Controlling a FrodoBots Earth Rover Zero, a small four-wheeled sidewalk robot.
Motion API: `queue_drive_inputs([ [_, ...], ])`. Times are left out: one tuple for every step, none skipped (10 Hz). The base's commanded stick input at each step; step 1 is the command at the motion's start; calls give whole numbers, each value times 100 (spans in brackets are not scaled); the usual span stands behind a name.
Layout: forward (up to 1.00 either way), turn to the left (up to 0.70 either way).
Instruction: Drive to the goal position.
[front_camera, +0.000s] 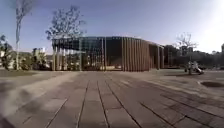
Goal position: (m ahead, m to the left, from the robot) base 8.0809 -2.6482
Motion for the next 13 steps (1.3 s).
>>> queue_drive_inputs([
  [70,0],
  [70,0],
  [70,0],
  [70,0],
  [70,0],
  [70,0],
  [70,0],
  [70,0],
  [70,0],
  [70,0],
  [70,0],
  [70,0],
  [70,0],
])
